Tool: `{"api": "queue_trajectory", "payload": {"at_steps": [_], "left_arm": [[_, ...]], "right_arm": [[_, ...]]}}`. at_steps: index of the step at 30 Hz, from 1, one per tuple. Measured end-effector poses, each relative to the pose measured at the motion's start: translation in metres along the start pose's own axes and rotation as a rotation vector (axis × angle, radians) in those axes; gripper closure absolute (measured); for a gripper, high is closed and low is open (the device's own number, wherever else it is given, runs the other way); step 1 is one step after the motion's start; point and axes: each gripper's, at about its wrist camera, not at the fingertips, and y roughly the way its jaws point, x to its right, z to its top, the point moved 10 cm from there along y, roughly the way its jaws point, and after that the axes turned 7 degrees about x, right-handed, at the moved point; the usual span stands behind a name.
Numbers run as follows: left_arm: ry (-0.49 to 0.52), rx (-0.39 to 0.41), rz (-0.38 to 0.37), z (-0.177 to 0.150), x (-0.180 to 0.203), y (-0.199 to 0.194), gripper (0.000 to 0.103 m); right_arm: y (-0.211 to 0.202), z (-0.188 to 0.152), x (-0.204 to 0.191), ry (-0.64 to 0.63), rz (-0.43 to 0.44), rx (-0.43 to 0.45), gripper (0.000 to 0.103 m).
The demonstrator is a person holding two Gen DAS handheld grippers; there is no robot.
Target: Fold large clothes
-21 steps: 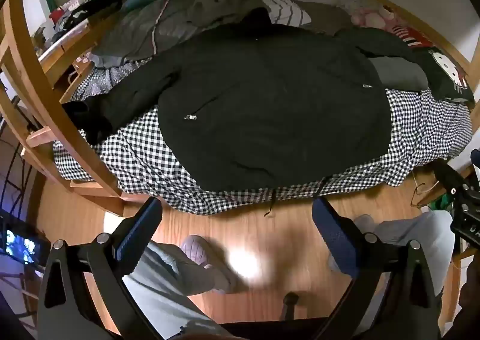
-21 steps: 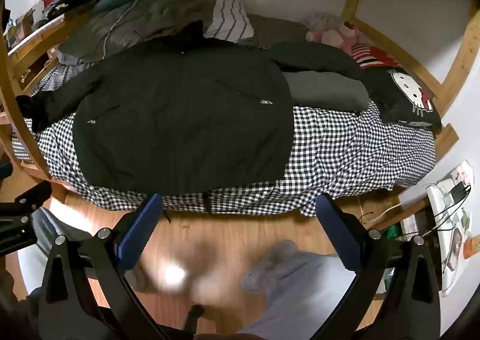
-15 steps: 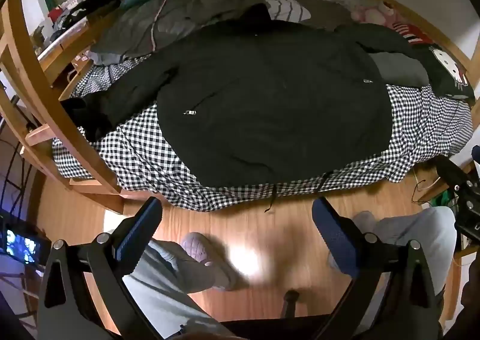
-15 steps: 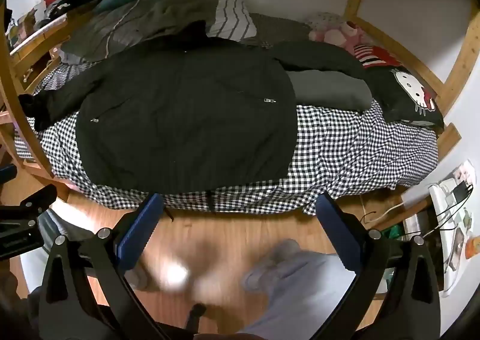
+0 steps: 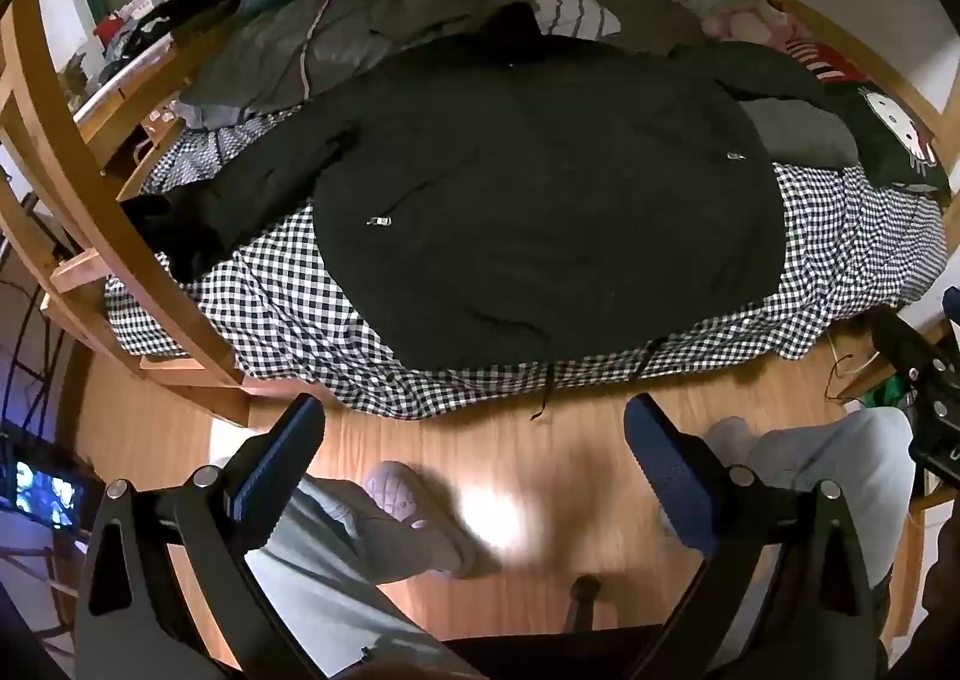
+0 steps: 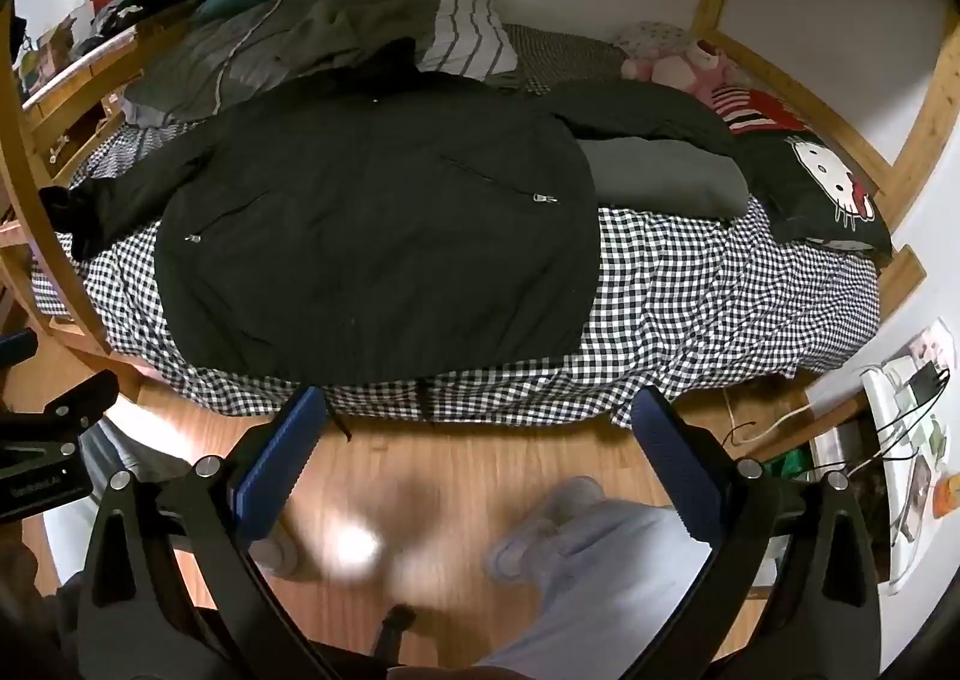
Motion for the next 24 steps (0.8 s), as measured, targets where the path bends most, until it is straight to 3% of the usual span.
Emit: {"api": "queue_trajectory", "payload": {"at_steps": [24], "left_arm": [[0.049, 0.044, -0.014, 0.008, 0.017, -0.014, 0.005]], "right_arm": [[0.007, -0.015, 0.011, 0.058, 0.017, -0.037, 0.003]]}}
